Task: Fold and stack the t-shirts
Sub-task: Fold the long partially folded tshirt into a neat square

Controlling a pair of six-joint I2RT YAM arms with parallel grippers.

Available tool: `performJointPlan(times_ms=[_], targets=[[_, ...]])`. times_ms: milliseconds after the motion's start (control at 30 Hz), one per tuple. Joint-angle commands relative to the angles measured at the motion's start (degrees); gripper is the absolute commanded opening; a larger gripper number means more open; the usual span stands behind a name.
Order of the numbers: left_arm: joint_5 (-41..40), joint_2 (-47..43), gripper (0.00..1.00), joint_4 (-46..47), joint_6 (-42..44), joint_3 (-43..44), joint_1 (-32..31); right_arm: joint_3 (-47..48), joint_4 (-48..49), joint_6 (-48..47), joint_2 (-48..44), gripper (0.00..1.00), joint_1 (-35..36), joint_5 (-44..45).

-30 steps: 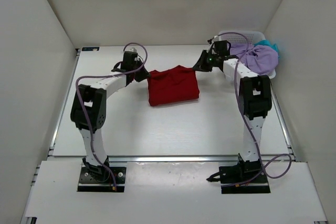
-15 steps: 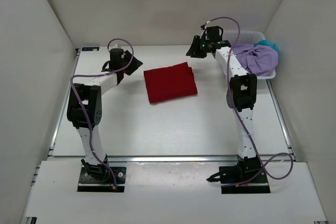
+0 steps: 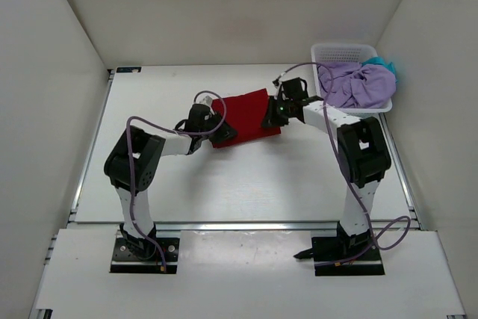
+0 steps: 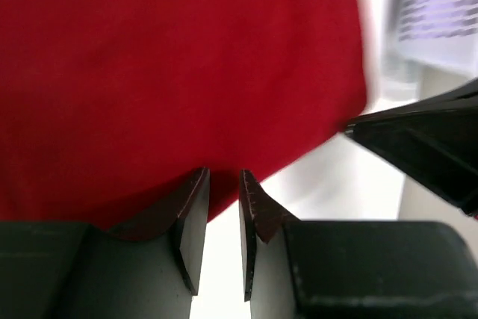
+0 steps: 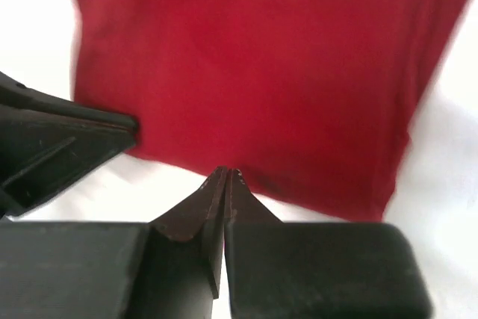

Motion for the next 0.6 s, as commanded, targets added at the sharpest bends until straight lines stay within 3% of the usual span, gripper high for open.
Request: performJointPlan(times_ms=[0,133,233,433,567], targets=[[0.7,-1.5,0.33,4.9,-1.3,-4.8,0.8,-9.1,11.5,2.3,-3.3,0.00,-2.8,-1.0],[2.0,-2.4,0.34,7.3,-1.9,-9.8,1.0,-16.5,17.3,5.1,-1.3,0.00,-6.6,-3.4],[3.5,-4.8,0.42,8.8,-1.5,-13.2,1.8,-21.5,20.8,5.3,-2.2,0.01,-7.2,-5.6],[1.5,-15.1,0.60,7.7,-1.2,-18.2,5.3,-27.7,23.0,6.0,-8.7,0.00,-8.7,-9.0],[-1.5,-19.0,0.62,5.5,-0.4,-19.3,8.8,-27.4,22.9,5.9,-14.9,0.00,-7.5,-8.2]])
